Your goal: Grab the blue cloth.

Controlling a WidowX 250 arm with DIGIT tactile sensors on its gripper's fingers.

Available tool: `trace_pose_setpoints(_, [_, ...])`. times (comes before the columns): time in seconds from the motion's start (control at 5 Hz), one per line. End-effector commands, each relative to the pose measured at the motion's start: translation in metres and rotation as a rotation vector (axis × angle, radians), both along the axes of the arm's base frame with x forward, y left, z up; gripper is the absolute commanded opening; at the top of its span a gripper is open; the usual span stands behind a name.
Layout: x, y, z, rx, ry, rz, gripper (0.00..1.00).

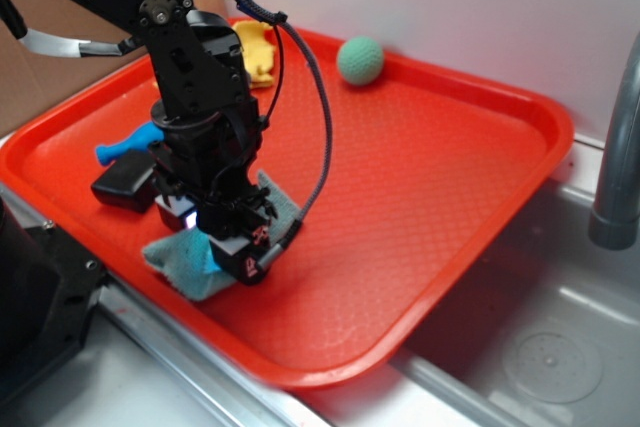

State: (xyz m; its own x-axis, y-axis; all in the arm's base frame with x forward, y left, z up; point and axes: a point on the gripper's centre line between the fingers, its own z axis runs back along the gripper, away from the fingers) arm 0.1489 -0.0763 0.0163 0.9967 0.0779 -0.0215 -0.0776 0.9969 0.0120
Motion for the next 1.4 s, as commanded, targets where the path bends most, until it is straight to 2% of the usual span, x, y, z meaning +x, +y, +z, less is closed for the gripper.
trace_pose_setpoints(0.0, [0.006, 0.014, 0.020, 0.007, -0.006, -0.012, 0.00])
trace_pose_setpoints(0.2, [0.013, 0.033, 0.060, 0.033, -0.020, 0.077, 0.00])
trace_pose_setpoints(0.4, [0.017, 0.060, 0.100, 0.012, -0.029, 0.155, 0.00])
trace_pose_setpoints(0.8, [0.016, 0.103, 0.168, -0.051, -0.128, 0.250, 0.00])
trace_pose_setpoints(1.0, [0.014, 0.106, 0.178, 0.003, -0.146, 0.289, 0.00])
trace_pose_setpoints(1.2, [0.018, 0.104, 0.180, 0.050, -0.154, 0.143, 0.00])
